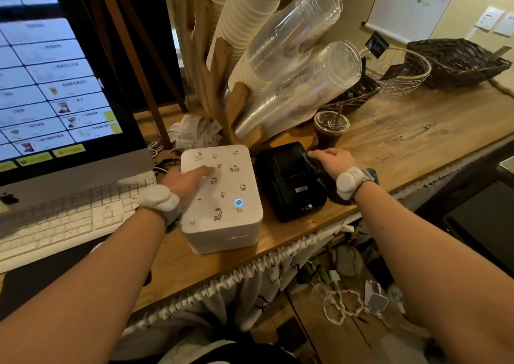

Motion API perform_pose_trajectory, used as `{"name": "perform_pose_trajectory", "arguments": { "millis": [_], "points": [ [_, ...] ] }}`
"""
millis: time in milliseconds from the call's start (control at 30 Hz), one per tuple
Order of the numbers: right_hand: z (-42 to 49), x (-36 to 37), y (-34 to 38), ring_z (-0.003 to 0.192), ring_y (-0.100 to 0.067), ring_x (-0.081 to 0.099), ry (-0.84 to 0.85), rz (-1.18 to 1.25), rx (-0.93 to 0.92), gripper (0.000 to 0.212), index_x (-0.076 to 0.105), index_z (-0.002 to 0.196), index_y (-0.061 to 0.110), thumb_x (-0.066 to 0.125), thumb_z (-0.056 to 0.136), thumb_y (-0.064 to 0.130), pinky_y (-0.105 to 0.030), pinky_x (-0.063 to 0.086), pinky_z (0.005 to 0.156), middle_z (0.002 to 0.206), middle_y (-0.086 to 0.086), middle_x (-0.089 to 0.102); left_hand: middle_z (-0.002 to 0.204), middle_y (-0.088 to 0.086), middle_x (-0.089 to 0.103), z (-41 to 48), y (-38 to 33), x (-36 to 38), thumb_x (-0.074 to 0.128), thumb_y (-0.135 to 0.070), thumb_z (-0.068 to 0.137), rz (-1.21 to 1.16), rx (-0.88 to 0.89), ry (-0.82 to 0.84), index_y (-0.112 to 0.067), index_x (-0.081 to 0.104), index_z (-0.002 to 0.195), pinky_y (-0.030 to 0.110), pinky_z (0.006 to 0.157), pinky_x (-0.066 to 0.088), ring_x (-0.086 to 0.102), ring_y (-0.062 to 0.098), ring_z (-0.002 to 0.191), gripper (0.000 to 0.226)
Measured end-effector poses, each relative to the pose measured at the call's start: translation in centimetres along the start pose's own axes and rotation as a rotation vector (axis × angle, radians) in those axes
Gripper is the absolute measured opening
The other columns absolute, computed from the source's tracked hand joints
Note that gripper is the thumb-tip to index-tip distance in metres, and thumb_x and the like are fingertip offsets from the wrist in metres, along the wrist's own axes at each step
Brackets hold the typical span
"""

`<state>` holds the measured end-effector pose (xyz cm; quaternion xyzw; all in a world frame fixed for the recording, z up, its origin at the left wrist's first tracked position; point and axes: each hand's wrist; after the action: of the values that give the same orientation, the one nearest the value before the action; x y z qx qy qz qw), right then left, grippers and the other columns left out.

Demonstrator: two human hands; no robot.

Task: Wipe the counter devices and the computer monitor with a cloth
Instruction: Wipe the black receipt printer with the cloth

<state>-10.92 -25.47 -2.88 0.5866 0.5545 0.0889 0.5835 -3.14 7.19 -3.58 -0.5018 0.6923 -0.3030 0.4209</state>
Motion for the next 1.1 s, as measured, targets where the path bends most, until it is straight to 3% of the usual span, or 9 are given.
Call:
{"name": "perform_pose_trajectory", "arguments": {
  "millis": [67, 133, 267, 333, 467, 600, 700, 933, 1100],
  "points": [
    [0.1, 0.6, -0.7, 0.094, -0.020, 0.063, 0.093, 0.023, 0.030, 0.045, 0.070, 0.112, 0.026, 0.071, 0.077, 0.054, -0.029, 0.051, 0.075, 0.103, 0.002, 0.068, 0.100, 0.010, 0.075, -0.1, 0.6, -0.3, 0.074, -0.029, 0.080, -0.188, -0.022, 0.172, -0.018, 0.069, 0.109, 0.039, 0.071, 0.057, 0.073, 0.031, 0.085, 0.032],
    [0.3, 1.0, -1.4, 0.096, -0.021, 0.063, 0.141, 0.040, 0.045, 0.045, 0.069, 0.114, 0.026, 0.074, 0.077, 0.052, -0.029, 0.051, 0.076, 0.107, 0.000, 0.068, 0.100, 0.012, 0.075, -0.4, 0.7, -0.2, 0.067, -0.018, 0.087, -0.249, 0.019, 0.227, -0.015, 0.068, 0.110, 0.039, 0.070, 0.056, 0.072, 0.030, 0.085, 0.023],
    [0.8, 1.5, -2.0, 0.090, -0.020, 0.067, 0.147, -0.046, 0.000, 0.038, 0.072, 0.097, 0.026, 0.076, 0.072, 0.055, -0.035, 0.056, 0.085, 0.096, 0.001, 0.071, 0.115, 0.016, 0.071, 0.0, 0.7, 0.0, 0.076, -0.014, 0.076, -0.314, 0.121, 0.302, -0.014, 0.060, 0.127, 0.055, 0.087, 0.055, 0.070, 0.037, 0.101, 0.054],
    [0.7, 1.2, -1.8, 0.081, -0.013, 0.064, 0.162, -0.072, -0.024, 0.039, 0.072, 0.100, 0.022, 0.074, 0.077, 0.053, -0.030, 0.052, 0.077, 0.089, 0.004, 0.069, 0.116, 0.015, 0.071, 0.2, 1.0, 0.1, 0.082, -0.018, 0.067, -0.323, 0.120, 0.300, -0.016, 0.060, 0.128, 0.059, 0.091, 0.052, 0.069, 0.038, 0.103, 0.065],
    [0.2, 0.9, -1.5, 0.073, -0.006, 0.060, 0.199, -0.062, -0.040, 0.034, 0.071, 0.105, 0.018, 0.071, 0.084, 0.045, -0.018, 0.044, 0.056, 0.089, 0.003, 0.067, 0.109, 0.006, 0.074, -0.2, 1.2, 0.9, 0.082, -0.019, 0.071, -0.361, 0.105, 0.198, -0.024, 0.063, 0.124, 0.049, 0.086, 0.057, 0.072, 0.031, 0.097, 0.057],
    [0.2, 1.2, -1.3, 0.071, -0.007, 0.059, 0.220, -0.113, -0.047, 0.038, 0.070, 0.104, 0.015, 0.069, 0.085, 0.048, -0.017, 0.042, 0.053, 0.093, -0.001, 0.067, 0.111, 0.002, 0.073, -0.8, 1.0, 2.3, 0.078, -0.016, 0.078, -0.398, 0.118, 0.122, -0.023, 0.059, 0.127, 0.030, 0.064, 0.057, 0.071, 0.023, 0.092, 0.053],
    [0.3, 1.3, -1.2, 0.071, -0.010, 0.060, 0.212, -0.116, -0.037, 0.040, 0.070, 0.100, 0.011, 0.070, 0.084, 0.048, -0.018, 0.042, 0.053, 0.091, -0.003, 0.067, 0.113, 0.000, 0.067, -1.3, 0.7, 3.3, 0.075, -0.013, 0.082, -0.417, 0.133, 0.064, -0.021, 0.055, 0.132, 0.021, 0.056, 0.050, 0.065, 0.012, 0.084, 0.055],
    [1.0, 1.3, -1.0, 0.078, -0.014, 0.063, 0.221, -0.109, -0.025, 0.049, 0.071, 0.107, 0.008, 0.072, 0.081, 0.050, -0.020, 0.045, 0.058, 0.105, -0.008, 0.071, 0.119, 0.002, 0.066, -0.7, 0.9, 3.9, 0.077, -0.016, 0.079, -0.390, 0.137, 0.029, -0.019, 0.047, 0.139, 0.023, 0.058, 0.048, 0.065, 0.016, 0.093, 0.067],
    [0.6, 1.4, -0.9, 0.076, -0.012, 0.062, 0.222, -0.100, -0.012, 0.046, 0.070, 0.110, 0.009, 0.070, 0.084, 0.047, -0.019, 0.044, 0.054, 0.104, -0.007, 0.069, 0.121, 0.002, 0.064, -0.1, 1.1, 4.0, 0.078, -0.021, 0.079, -0.356, 0.128, 0.014, -0.017, 0.045, 0.140, 0.023, 0.058, 0.044, 0.062, 0.010, 0.084, 0.070]
  ]
}}
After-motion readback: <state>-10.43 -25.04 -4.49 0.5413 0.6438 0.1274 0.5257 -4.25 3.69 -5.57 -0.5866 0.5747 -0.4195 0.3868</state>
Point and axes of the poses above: each hand's wrist, its own z-axis towards the middle knuckle, its own x-axis out of the palm, y = z × x
